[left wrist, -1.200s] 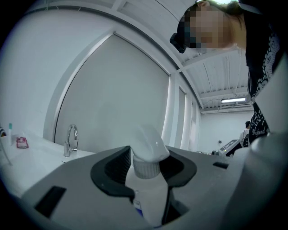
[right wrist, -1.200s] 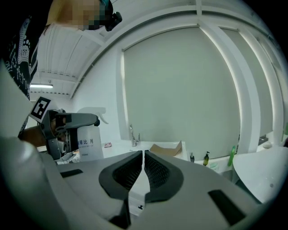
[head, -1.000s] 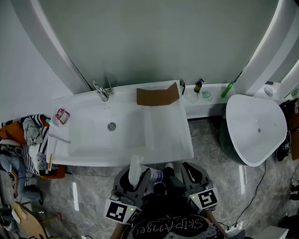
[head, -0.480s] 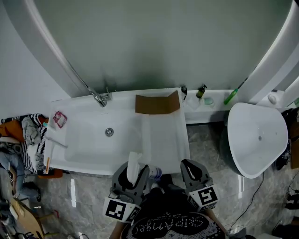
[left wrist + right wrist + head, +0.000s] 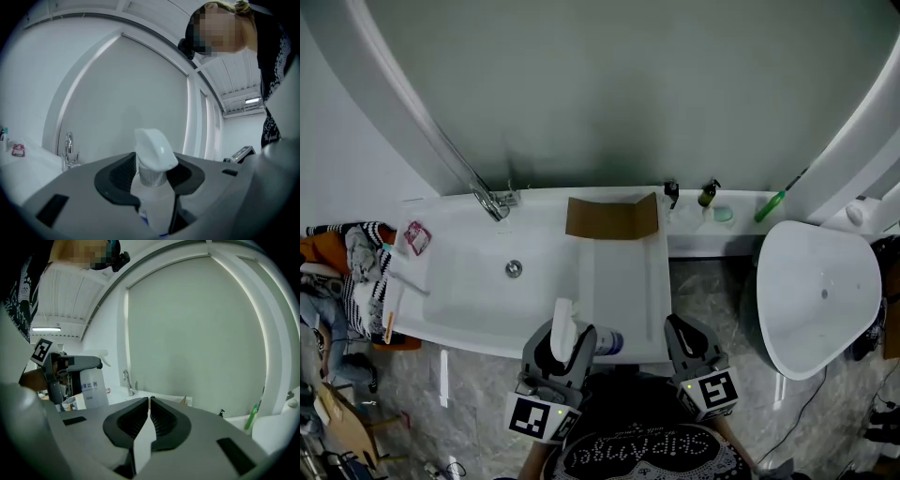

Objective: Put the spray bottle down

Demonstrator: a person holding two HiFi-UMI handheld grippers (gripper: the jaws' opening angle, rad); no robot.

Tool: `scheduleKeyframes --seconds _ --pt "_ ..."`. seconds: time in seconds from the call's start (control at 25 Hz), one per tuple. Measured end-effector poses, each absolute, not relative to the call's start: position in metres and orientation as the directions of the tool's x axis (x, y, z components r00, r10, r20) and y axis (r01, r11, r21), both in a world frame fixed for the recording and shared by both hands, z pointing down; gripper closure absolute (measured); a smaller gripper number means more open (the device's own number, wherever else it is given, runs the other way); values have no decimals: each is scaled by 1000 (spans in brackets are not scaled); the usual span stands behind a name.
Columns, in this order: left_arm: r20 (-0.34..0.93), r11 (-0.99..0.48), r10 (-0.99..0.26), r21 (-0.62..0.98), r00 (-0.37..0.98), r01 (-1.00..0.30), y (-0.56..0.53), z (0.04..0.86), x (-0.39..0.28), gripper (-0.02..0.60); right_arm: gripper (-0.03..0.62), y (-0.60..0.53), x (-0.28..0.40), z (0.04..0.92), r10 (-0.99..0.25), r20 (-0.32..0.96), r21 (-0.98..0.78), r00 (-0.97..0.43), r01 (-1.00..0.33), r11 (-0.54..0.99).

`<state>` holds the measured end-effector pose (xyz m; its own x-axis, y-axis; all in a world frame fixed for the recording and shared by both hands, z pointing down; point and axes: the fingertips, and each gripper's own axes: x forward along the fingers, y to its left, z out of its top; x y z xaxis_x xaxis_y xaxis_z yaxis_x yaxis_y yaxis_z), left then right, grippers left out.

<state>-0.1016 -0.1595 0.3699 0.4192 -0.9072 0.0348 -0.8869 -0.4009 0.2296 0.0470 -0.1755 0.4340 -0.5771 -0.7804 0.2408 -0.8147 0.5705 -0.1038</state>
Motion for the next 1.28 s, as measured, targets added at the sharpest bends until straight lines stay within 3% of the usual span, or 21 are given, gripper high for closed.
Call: scheduleKeyframes --seconds 0.48,1.28 --pt "35 -348 -931 211 363 -913 -177 370 -101 403 566 -205 48 443 -743 228 -73 -630 -772 632" --pt "28 -374 -923 169 384 -912 -236 372 -98 403 566 -241 52 456 -751 255 -123 -610 -790 600"
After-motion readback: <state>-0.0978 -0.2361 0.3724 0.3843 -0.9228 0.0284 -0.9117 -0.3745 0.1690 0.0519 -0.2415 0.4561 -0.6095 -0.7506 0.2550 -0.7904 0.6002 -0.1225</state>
